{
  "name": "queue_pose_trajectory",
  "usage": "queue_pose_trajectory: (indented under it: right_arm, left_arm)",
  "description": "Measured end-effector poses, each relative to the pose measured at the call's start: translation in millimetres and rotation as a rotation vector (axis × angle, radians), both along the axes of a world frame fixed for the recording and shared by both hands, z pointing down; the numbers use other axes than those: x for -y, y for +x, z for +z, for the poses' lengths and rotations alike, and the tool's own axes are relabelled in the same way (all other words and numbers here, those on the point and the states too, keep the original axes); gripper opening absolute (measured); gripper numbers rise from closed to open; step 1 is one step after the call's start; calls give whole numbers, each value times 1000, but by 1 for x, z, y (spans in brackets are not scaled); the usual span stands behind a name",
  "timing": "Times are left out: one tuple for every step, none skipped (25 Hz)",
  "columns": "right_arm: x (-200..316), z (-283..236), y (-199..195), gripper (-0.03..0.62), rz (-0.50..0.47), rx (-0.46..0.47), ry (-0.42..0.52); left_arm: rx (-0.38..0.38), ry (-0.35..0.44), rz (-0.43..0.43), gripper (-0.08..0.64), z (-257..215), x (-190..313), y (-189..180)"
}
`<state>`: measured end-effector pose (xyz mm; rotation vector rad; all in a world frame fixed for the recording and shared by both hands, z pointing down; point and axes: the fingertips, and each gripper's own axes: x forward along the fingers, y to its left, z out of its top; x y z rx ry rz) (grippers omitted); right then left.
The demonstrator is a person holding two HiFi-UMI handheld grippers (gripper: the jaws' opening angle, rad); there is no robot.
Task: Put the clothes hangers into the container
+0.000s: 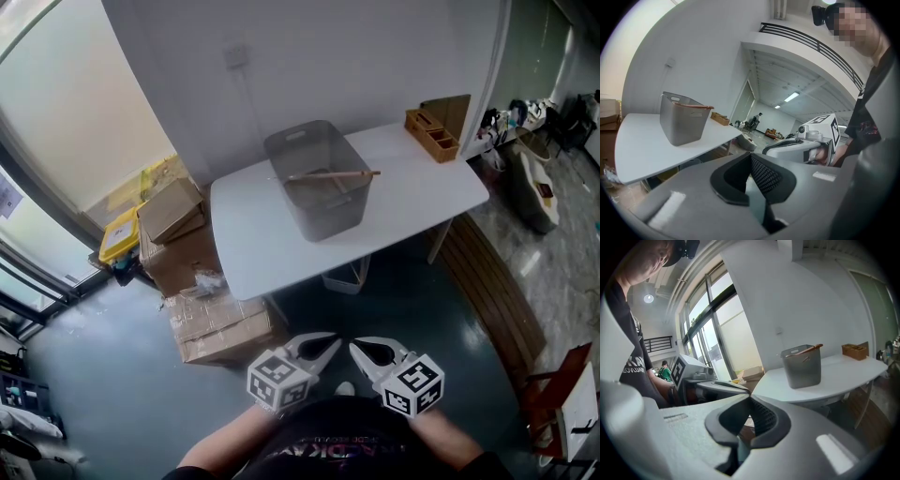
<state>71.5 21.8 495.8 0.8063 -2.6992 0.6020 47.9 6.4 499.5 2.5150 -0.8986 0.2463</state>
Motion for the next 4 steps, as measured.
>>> queue_pose_trajectory:
  right_arm:
    - [1, 0, 0, 2, -1, 0, 0]
    - [2, 0, -1, 2, -2, 0, 1]
    - [3, 0, -1, 2, -3, -1, 2]
    - [4, 1, -2, 2, -4, -1, 4]
  left_arm:
    - [0, 0, -1, 0, 0, 1, 0]
    - [0, 0, -2, 0, 0, 2, -1]
    - [-1, -1, -4, 0, 0, 3, -1]
    - [-2, -1, -6, 0, 0, 4, -2]
